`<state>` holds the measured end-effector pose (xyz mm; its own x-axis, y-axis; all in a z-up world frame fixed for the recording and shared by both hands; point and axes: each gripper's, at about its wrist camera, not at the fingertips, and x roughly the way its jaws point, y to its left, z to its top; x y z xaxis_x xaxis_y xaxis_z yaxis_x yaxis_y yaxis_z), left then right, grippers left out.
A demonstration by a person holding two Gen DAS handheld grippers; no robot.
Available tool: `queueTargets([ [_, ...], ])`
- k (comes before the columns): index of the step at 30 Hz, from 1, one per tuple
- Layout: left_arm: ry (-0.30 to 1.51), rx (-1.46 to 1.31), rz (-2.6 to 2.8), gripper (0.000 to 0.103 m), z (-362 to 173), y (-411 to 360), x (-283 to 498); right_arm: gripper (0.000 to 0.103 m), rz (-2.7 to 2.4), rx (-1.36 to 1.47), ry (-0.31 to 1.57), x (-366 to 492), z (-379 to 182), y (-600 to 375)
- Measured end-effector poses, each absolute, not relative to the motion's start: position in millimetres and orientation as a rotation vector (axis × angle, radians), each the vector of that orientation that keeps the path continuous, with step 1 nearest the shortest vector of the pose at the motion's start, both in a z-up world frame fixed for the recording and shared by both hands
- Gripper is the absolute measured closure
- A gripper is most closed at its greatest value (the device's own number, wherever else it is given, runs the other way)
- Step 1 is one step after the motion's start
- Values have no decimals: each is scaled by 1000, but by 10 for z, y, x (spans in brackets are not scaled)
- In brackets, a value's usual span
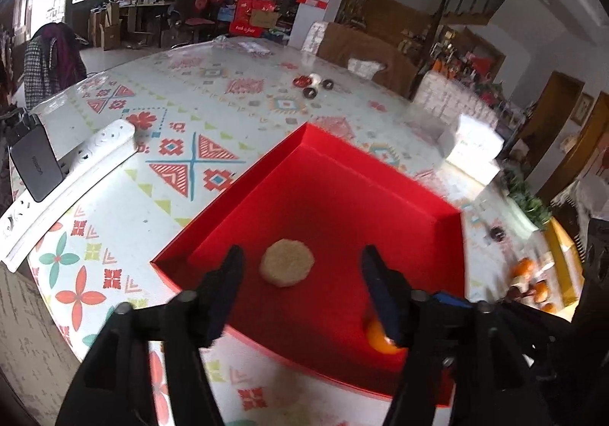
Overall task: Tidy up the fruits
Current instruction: 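Carry both items over the red tray and open both tools, then move both open tools back over the remaining fruit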
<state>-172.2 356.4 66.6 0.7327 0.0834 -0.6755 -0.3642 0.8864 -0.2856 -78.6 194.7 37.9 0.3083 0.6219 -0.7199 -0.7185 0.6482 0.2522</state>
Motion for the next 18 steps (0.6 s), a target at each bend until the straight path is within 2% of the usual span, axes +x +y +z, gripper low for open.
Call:
queueTargets([
  [2, 683, -437, 237, 18, 763, 3507, -1754, 53, 868, -94, 869, -769, 475, 1793],
  [3, 665, -448, 223, 16, 810, 3462, -1780, 48, 845, -73, 858, -748, 533, 1661],
  [8, 626, -436, 104, 15, 984, 3021, -1825, 42, 687, -23, 776, -657, 864, 888],
  [10, 636, -428, 71, 15, 1006, 2833, -1797, 30, 612, 11, 719, -662, 1009, 460],
  [15, 696, -386, -16, 15, 983, 2364, -1647, 29, 407, 189, 732, -562, 1050, -799],
  [18, 718, -349, -56, 15, 946, 2096, -1570, 36, 289, 206, 769, -540, 907, -1310],
])
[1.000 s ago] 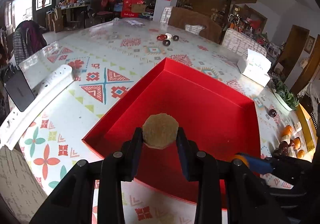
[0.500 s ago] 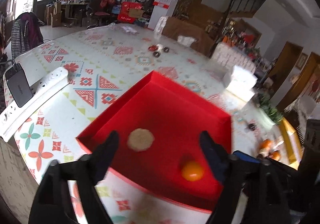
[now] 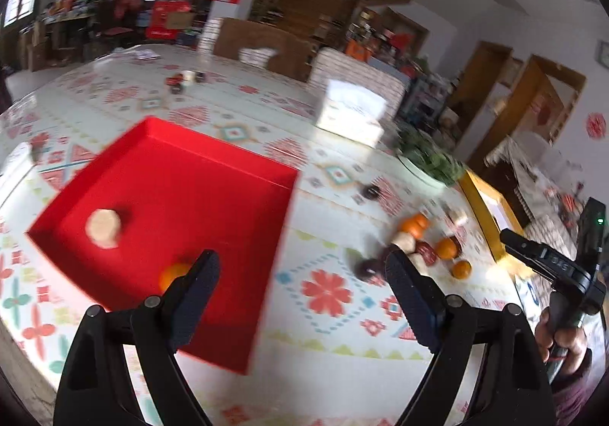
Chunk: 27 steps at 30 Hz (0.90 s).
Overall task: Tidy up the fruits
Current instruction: 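Move both open tools back over the remaining fruit, then grasp another orange with the right tool while the left tool grasps a dark red date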
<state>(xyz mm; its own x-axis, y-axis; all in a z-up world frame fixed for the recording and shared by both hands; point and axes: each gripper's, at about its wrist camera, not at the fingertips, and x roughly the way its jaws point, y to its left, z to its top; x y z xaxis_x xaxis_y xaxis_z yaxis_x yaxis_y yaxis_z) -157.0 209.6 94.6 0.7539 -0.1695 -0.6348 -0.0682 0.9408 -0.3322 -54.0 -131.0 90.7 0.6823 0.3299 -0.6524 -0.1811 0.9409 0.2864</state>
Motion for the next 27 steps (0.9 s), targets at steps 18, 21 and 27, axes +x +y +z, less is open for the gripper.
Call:
queueTargets([
  [18, 813, -27, -236, 44, 634, 971, -1033, 46, 291, 170, 906, -183, 86, -1416],
  [21, 833, -26, -248, 44, 558, 910, -904, 63, 297, 166, 897, -163, 58, -1380],
  [27, 896, -6, -282, 66, 363, 806, -577, 66, 308, 187, 882, -181, 46, -1414],
])
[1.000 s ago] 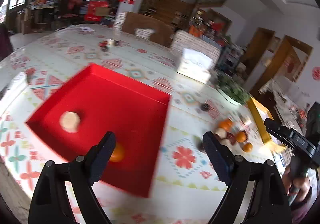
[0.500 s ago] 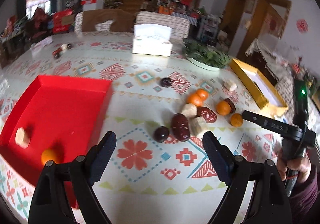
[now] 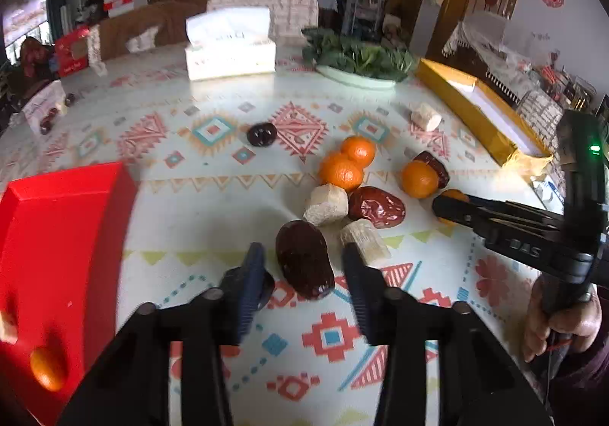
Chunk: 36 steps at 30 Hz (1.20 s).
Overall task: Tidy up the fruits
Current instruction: 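Grasp another orange with the right tool while the left tool grasps a dark red date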
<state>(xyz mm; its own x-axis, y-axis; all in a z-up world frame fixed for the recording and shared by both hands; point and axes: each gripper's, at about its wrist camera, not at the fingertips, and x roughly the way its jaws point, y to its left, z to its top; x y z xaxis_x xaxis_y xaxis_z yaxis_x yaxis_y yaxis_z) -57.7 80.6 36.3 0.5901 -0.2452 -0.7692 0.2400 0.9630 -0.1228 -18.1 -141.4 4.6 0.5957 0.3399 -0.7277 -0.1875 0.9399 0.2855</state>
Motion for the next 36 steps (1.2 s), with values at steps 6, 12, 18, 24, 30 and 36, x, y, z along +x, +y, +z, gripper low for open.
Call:
queueTargets([
  [6, 910, 52, -294, 67, 311, 715, -447, 66, 309, 179, 878, -188, 46, -1397],
  [12, 901, 135, -279, 68, 287, 613, -473, 66, 313, 187, 877, -208, 51, -1399],
  [18, 885, 181, -297, 72, 289, 514, -580, 66, 312, 192, 876, -212, 46, -1406],
  [24, 800, 36, -266, 72, 599, 782, -772, 67, 308, 210, 853, -241, 70, -1434],
  [30, 694, -101, -199, 72, 993, 1288, -1123, 67, 328, 216, 814, -286, 120, -1429],
  [36, 608, -186, -148, 72, 1287, 1836, -1425, 67, 392, 304, 780, -502, 388, -1374],
])
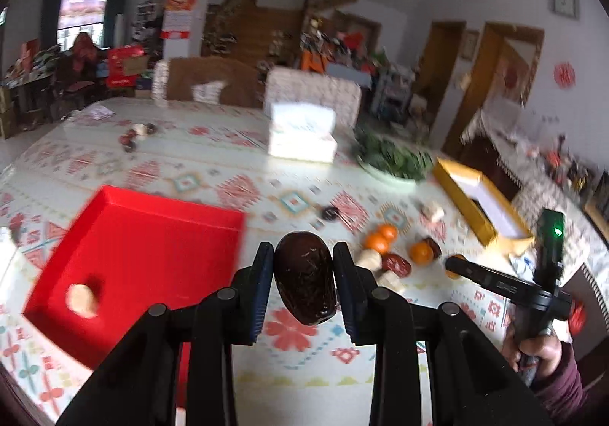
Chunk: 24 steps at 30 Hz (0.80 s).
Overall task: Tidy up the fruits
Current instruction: 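Grasp another orange with the right tool while the left tool grasps a dark red date, then carry the orange and date over the red tray and open both tools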
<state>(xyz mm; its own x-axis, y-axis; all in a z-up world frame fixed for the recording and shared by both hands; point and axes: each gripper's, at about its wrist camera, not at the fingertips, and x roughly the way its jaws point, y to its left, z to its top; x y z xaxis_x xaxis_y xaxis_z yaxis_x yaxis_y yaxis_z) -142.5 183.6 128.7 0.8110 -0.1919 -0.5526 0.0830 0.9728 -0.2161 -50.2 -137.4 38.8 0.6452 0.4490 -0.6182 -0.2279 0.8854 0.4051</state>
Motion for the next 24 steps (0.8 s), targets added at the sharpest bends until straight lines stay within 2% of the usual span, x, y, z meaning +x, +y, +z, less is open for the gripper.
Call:
queueTargets([
  [6, 571, -176, -75, 72, 1458, 2324, -1468, 67, 476, 268, 677, -791, 1064, -959],
  [12, 614, -202, -21, 72, 1337, 2765, -1236, 67, 624, 191, 625, -760, 1564, -145],
  [15, 655, -235, 36, 72, 1130, 3029, -1090, 67, 727, 117, 690, -680, 1418, 521],
  [19, 715, -290, 76, 72, 860, 3268, -980, 67, 763, -5, 787, -549, 897, 1316],
  [24, 775, -319, 113, 72, 633, 3437, -894, 67, 774, -68, 864, -410, 404, 1819],
])
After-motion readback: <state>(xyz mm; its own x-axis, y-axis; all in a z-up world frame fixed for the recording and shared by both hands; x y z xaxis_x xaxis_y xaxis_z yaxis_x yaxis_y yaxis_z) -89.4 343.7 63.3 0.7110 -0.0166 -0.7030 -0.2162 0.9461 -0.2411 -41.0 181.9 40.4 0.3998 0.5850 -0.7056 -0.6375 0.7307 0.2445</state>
